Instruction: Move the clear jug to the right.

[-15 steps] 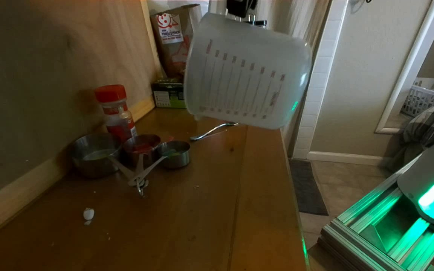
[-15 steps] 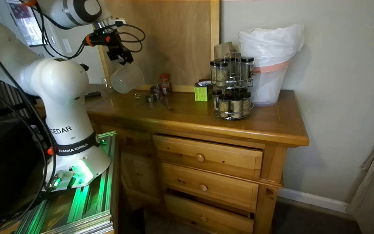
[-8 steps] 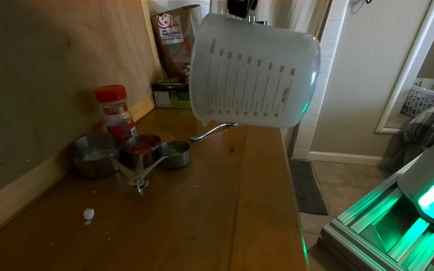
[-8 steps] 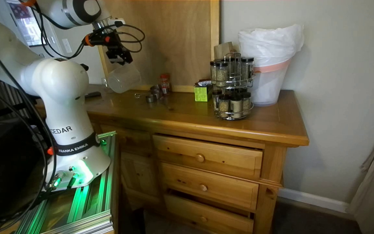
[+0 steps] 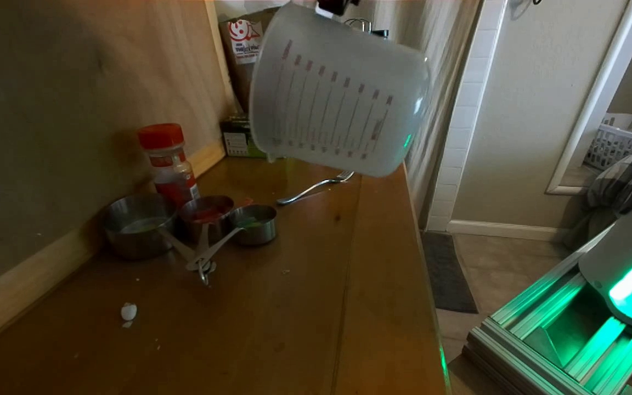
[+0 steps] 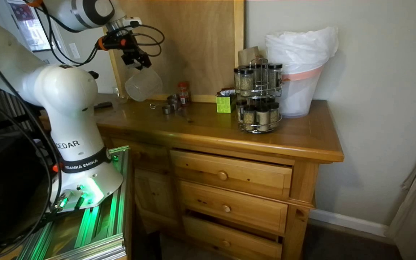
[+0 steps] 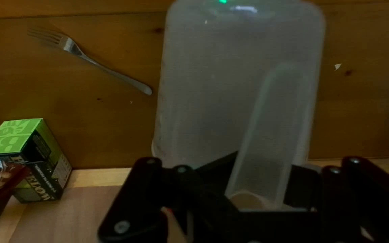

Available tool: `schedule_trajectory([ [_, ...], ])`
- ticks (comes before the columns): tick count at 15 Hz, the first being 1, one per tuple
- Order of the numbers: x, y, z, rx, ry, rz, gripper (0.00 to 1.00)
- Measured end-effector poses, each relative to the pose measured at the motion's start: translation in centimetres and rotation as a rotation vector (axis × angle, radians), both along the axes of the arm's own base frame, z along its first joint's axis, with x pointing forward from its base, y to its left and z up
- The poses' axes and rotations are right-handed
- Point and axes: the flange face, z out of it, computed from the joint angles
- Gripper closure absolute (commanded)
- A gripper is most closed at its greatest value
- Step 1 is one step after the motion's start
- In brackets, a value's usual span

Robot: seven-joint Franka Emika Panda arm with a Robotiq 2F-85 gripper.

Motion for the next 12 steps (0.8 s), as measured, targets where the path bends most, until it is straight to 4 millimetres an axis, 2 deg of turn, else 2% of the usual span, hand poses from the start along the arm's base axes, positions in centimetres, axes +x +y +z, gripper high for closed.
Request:
schedule_trajectory([
  [4,2.3,-1.1,0.7,0.021,-0.055,-0.015,1.00],
  [12,8.7,-5.1,3.4,0.150,-0.222,-0.024,1.00],
])
